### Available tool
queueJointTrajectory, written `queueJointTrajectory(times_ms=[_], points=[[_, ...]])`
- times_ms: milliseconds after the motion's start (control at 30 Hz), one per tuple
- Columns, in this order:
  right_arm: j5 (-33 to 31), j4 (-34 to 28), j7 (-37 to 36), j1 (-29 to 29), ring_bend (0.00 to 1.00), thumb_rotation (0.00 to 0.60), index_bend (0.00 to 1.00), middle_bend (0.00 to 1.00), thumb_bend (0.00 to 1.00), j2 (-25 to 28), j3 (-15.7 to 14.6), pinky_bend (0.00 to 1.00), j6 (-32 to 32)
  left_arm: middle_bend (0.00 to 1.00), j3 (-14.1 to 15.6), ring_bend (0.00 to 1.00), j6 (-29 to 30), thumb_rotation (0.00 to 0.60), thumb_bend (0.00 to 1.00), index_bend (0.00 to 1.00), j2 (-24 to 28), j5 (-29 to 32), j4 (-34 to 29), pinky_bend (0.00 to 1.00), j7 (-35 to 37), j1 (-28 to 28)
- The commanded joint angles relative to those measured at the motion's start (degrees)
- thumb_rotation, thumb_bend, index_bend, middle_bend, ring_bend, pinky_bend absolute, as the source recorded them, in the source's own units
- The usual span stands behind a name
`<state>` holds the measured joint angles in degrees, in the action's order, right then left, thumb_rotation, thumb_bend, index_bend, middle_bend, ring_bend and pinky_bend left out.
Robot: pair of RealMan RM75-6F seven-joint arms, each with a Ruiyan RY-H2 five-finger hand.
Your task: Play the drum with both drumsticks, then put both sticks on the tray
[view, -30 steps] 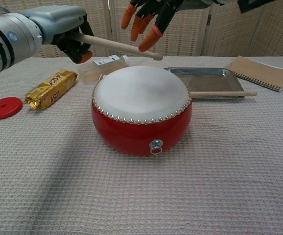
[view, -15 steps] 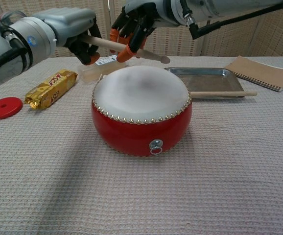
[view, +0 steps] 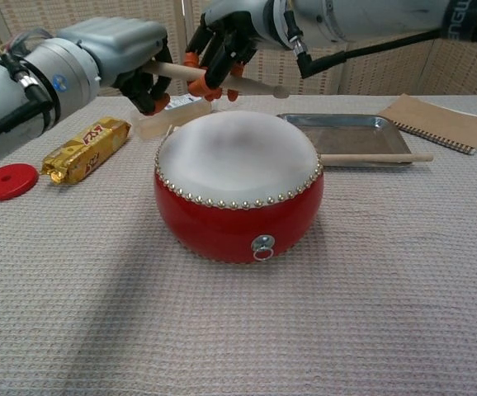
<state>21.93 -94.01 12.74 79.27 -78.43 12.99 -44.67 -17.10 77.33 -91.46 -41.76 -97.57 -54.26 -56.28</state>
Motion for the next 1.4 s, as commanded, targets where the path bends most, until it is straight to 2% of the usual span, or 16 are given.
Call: queueJointTrajectory(times_ms=[33, 133, 500, 600, 767, 867, 1067, 1400], points=[[-0.4, 0.2, 0.4, -0.1, 0.48, 0.6, 0.75, 0.65, 0.43, -0.2, 0.2, 0.5, -0.1, 1.0, 0.5, 0.99, 0.2, 0.6, 0.63, 0.84, 0.0, -0.9, 0.3, 1.0, -0.2, 0.1], [-0.7, 0.1, 1.1, -0.2, 0.52, 0.6, 0.79, 0.68, 0.44, -0.3, 0.3, 0.52, -0.3, 0.98, 0.9, 0.93, 0.3, 0.6, 0.58, 0.76, 0.2, -1.8, 0.3, 1.0, -0.2, 0.2], [-1.0, -0.4, 2.3, -1.0, 0.58, 0.6, 0.88, 0.72, 0.44, 0.0, 1.0, 0.57, -0.8, 0.65, 2.3, 0.67, 0.4, 0.6, 0.47, 0.43, 0.5, -4.8, 0.7, 0.99, -0.4, 0.8], [-0.8, -0.6, 2.6, -1.2, 0.59, 0.6, 0.9, 0.73, 0.44, 0.1, 1.0, 0.58, -0.8, 0.56, 2.5, 0.58, 0.1, 0.6, 0.46, 0.37, 0.5, -5.0, 0.9, 0.88, -0.7, 0.8], [-0.7, -0.7, 2.9, -1.7, 0.62, 0.6, 0.93, 0.74, 0.44, 0.4, 1.1, 0.6, -0.8, 0.41, 2.6, 0.39, -0.4, 0.6, 0.44, 0.27, 0.7, -5.2, 0.8, 0.63, -1.5, 0.7], [-0.5, -0.8, 3.0, -2.0, 0.63, 0.6, 0.95, 0.74, 0.44, 0.4, 1.3, 0.61, -0.8, 0.33, 2.8, 0.31, -0.2, 0.6, 0.44, 0.23, 0.7, -5.8, 1.0, 0.55, -1.9, 0.7], [1.2, -0.9, 1.9, -3.2, 0.66, 0.6, 1.0, 0.78, 0.44, 0.3, 2.0, 0.63, -0.7, 0.28, 2.9, 0.25, -0.3, 0.6, 0.44, 0.19, 0.7, -6.1, 1.1, 0.48, -2.4, 0.9], [5.5, -0.5, -0.5, -5.6, 0.72, 0.6, 1.0, 0.82, 0.44, -0.1, 2.9, 0.67, -0.2, 0.26, 3.0, 0.24, -0.7, 0.6, 0.44, 0.15, 0.9, -6.4, 1.7, 0.47, -2.3, 1.3]])
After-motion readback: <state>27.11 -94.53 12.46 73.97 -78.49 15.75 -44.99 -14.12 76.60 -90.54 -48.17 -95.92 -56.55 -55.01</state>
